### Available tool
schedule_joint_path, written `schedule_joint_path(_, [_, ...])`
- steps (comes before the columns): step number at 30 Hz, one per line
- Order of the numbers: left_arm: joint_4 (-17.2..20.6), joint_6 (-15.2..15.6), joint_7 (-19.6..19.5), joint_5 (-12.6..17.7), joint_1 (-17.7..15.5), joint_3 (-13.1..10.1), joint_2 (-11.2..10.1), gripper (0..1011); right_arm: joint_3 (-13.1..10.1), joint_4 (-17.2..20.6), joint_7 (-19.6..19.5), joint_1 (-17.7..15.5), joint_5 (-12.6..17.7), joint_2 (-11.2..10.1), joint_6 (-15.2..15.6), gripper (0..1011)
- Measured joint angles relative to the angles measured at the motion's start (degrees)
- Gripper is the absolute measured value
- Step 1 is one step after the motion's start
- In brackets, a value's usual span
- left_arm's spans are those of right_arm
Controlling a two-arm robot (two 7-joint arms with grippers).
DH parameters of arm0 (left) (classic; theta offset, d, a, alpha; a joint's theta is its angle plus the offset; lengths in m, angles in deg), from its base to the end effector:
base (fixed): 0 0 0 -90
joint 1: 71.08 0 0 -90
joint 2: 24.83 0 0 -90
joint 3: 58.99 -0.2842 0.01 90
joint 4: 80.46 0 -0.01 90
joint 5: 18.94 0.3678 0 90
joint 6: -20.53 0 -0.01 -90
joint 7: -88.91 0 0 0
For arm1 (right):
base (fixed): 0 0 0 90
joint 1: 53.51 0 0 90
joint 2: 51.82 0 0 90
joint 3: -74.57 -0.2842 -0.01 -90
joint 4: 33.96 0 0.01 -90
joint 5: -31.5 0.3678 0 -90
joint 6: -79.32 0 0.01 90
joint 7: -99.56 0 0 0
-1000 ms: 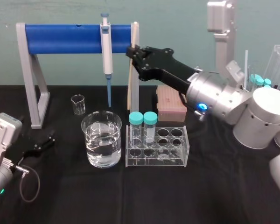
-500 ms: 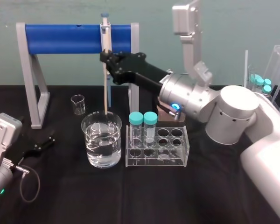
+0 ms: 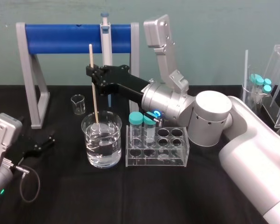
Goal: Hold the thermometer with one hand and immerse one end into the beaker, then reinsert it into the test tube rack.
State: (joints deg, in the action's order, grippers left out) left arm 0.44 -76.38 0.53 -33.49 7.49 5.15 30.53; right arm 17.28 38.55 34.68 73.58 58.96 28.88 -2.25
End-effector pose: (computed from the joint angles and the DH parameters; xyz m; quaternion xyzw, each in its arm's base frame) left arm 0.4129 0.0638 -0.3089 0.1414 -0.1324 0.5799 0.7913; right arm 0.5084 0.1302 -0.1613 0.0200 -0.0042 -0.3155 0.9487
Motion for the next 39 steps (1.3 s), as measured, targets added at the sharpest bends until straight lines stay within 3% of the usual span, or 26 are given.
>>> schedule_joint_path(7, [0.0,0.0,0.0,0.0,0.0,0.0,0.0,1004,0.1,-2.5,0.2,0.4,-0.8,0.7,-1.0,55])
schedule_joint_path(39, [0.0,0.0,0.0,0.0,0.0,0.0,0.0,1004,-0.2,-4.5,2.8,-2.3,-2.9,0.5,-5.0,55])
